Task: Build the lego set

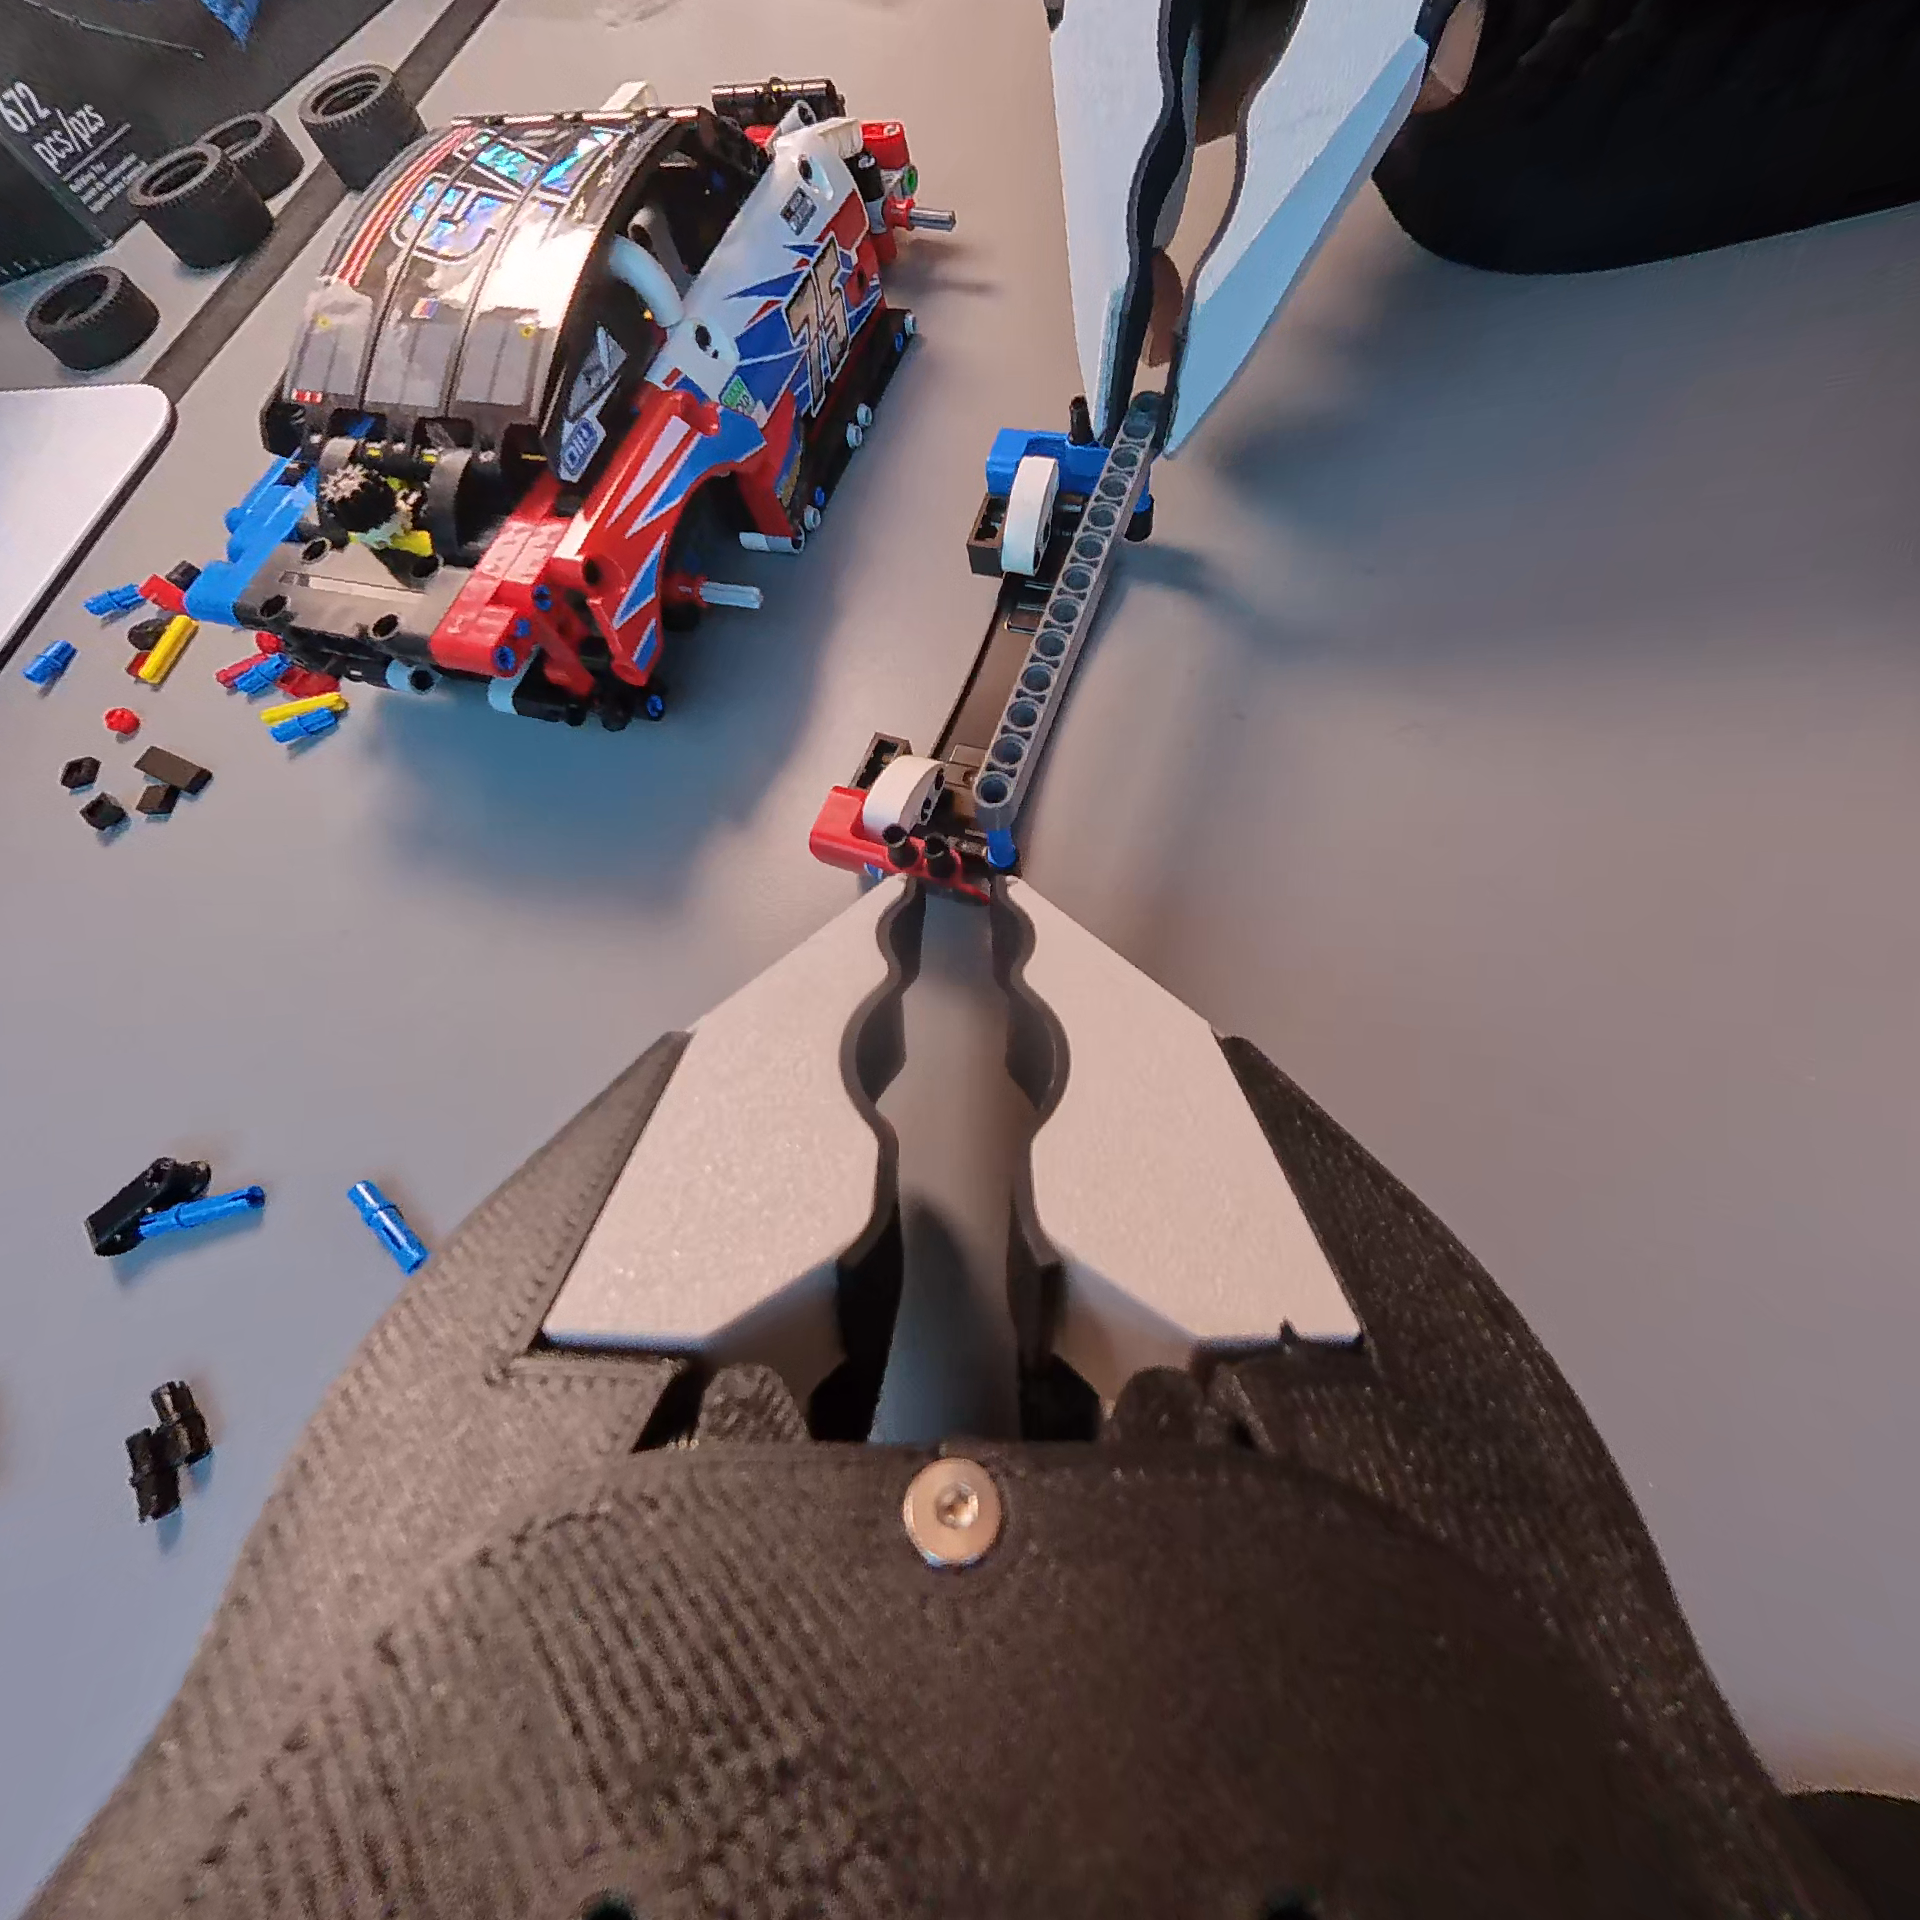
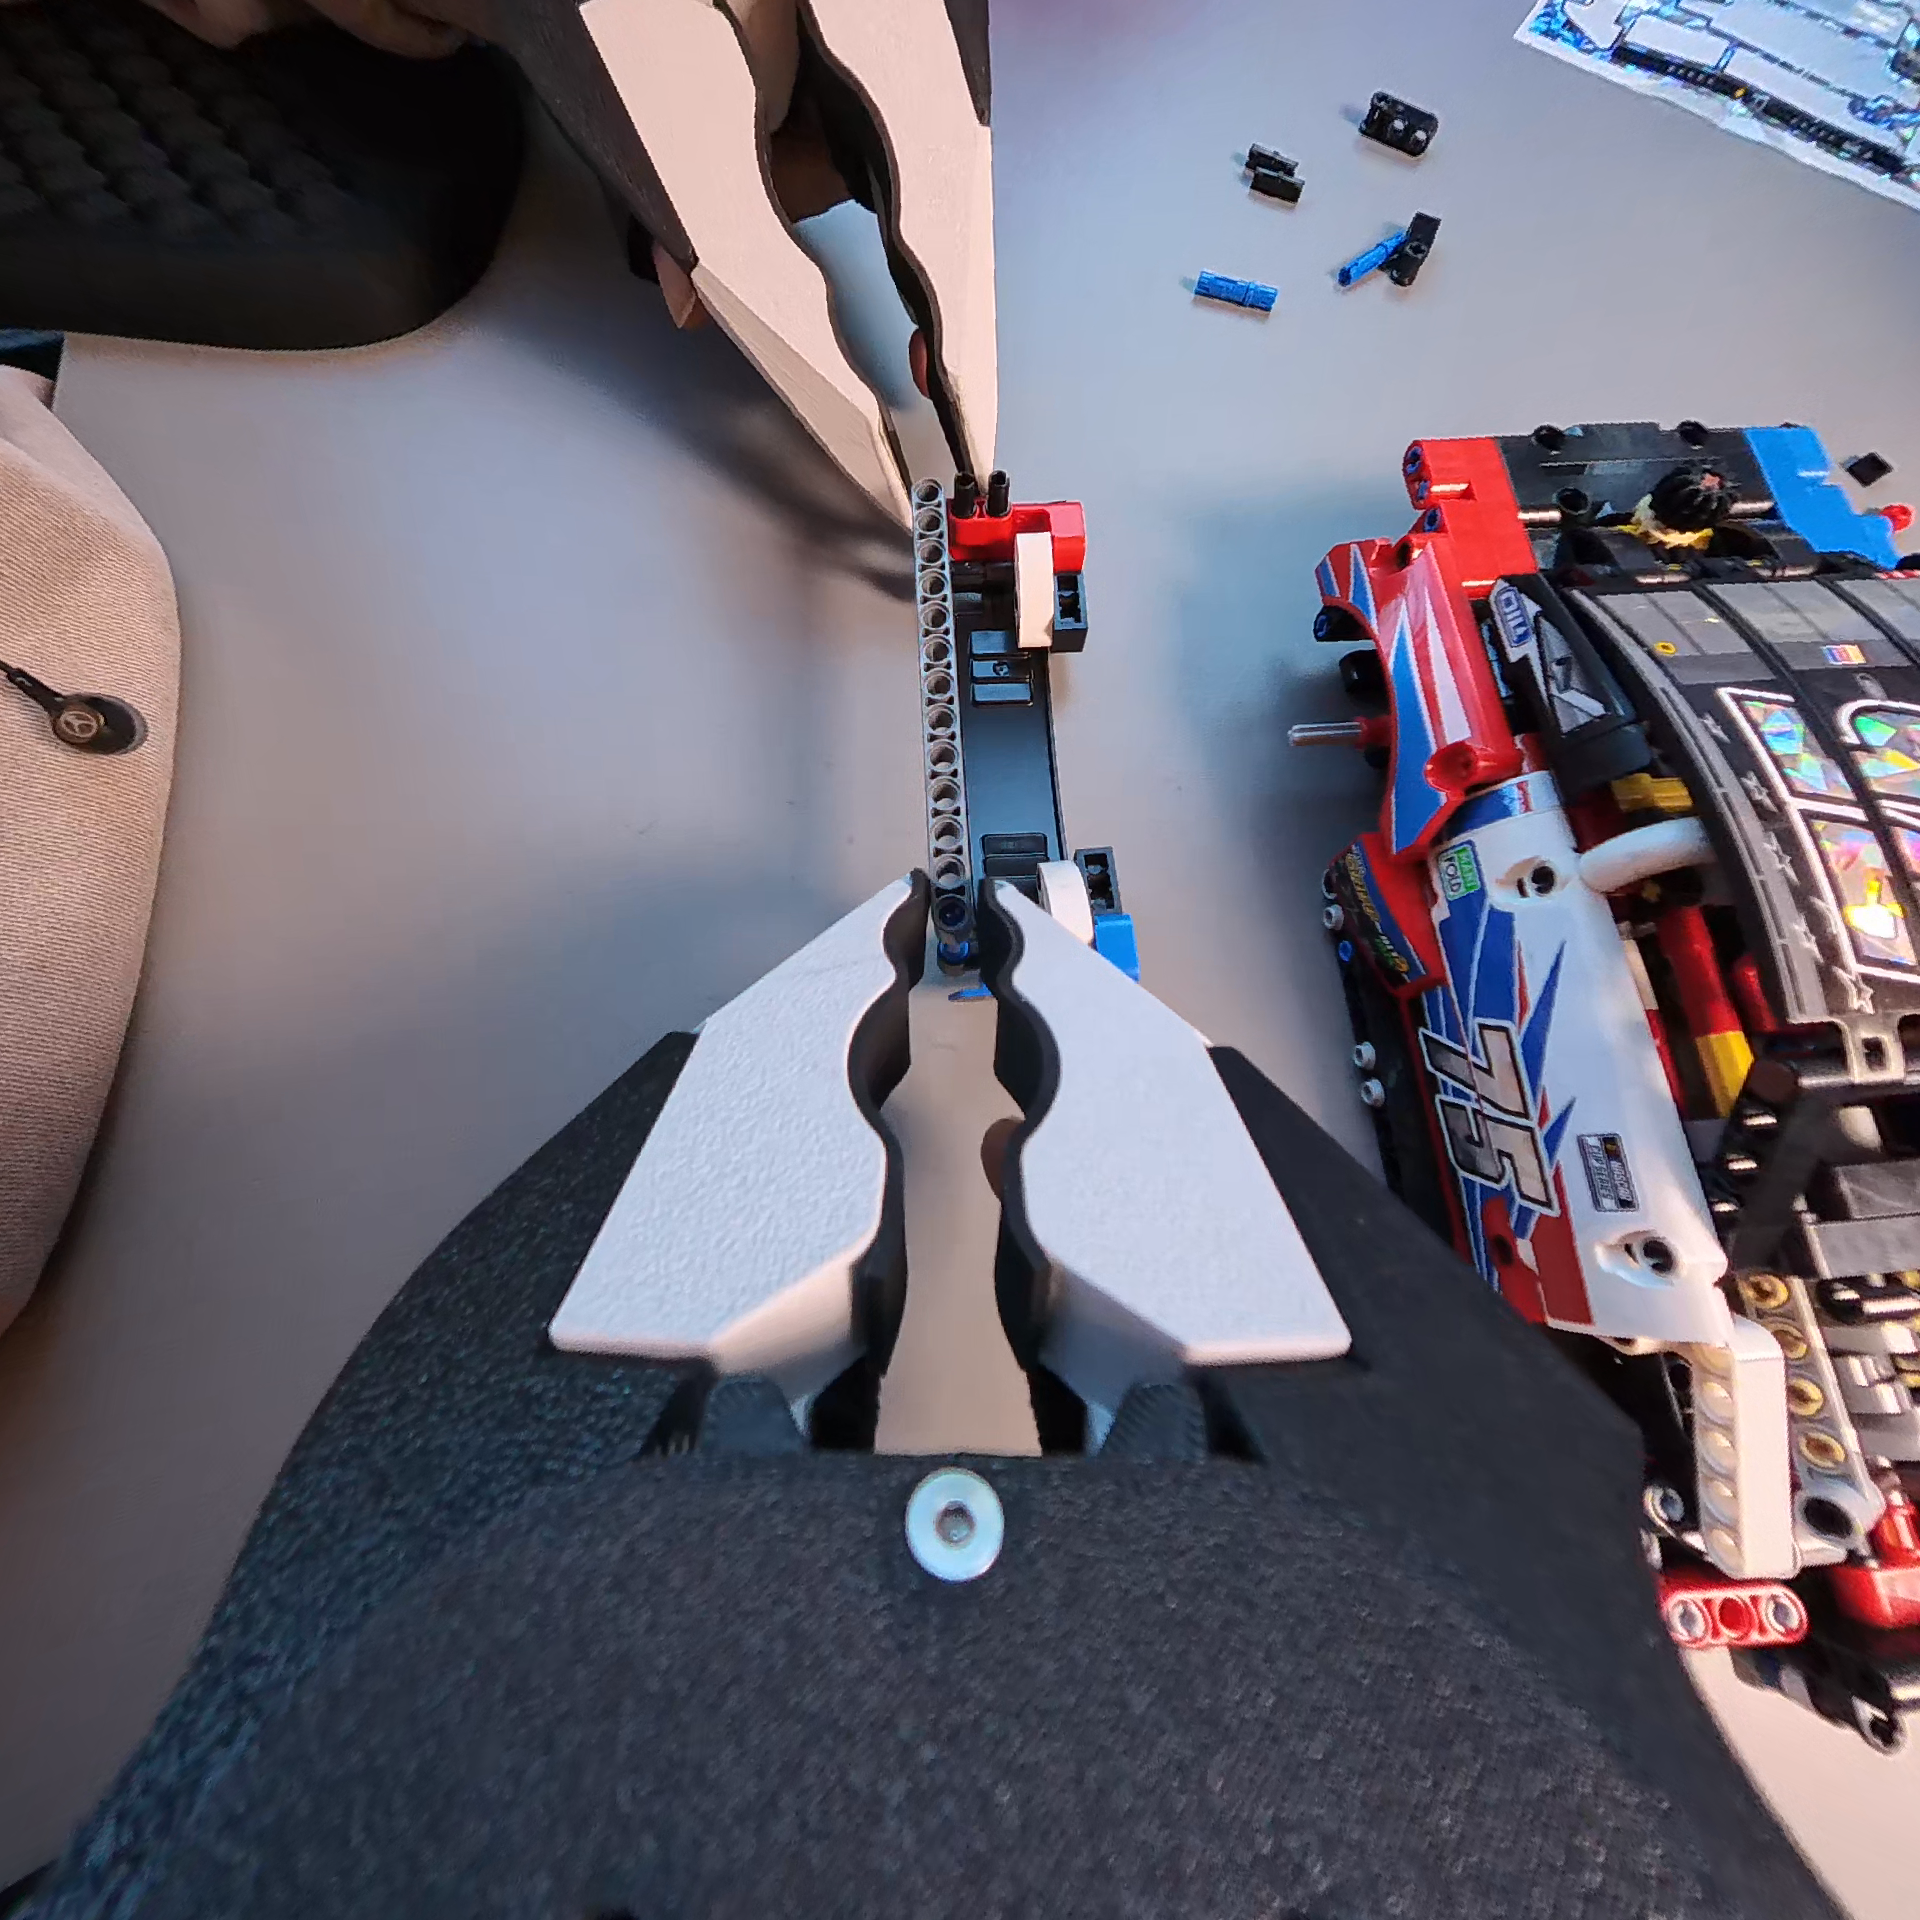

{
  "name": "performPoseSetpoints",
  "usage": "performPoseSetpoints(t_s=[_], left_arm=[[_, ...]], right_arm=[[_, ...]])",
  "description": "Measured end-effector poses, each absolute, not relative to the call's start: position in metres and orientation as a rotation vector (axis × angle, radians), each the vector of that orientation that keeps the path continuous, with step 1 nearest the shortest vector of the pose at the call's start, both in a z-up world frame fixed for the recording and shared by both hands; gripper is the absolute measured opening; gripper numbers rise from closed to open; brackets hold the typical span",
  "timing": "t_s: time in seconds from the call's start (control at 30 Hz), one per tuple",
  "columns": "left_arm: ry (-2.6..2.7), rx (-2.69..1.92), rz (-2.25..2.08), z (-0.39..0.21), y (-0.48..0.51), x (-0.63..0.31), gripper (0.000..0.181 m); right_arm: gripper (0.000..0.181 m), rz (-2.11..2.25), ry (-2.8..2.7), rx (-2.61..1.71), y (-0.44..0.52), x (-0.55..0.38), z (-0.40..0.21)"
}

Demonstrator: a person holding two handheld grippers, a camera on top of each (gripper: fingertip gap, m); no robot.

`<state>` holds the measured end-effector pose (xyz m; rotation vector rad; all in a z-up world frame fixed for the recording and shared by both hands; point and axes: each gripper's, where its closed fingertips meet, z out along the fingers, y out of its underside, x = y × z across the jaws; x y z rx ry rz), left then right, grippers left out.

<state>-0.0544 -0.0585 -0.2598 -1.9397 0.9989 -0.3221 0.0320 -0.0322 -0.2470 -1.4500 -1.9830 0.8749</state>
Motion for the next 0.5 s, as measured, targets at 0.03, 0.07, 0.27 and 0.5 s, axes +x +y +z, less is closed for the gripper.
performPoseSetpoints(t_s=[0.03, 0.07, 0.27, 0.5], left_arm=[[0.997, -1.940, -0.326, -0.260, -0.059, -0.054, 0.010], [0.995, -1.939, -0.330, -0.259, -0.059, -0.054, 0.010], [0.996, -1.909, -0.339, -0.253, -0.060, -0.053, 0.012], [1.053, -1.815, -0.375, -0.243, -0.063, -0.043, 0.015]], right_arm=[[0.007, 0.873, -1.986, -1.450, -0.032, 0.032, -0.248], [0.007, 0.872, -1.988, -1.451, -0.032, 0.032, -0.249], [0.006, 0.889, -1.990, -1.459, -0.033, 0.033, -0.251], [0.005, 0.936, -2.001, -1.504, -0.034, 0.033, -0.253]])
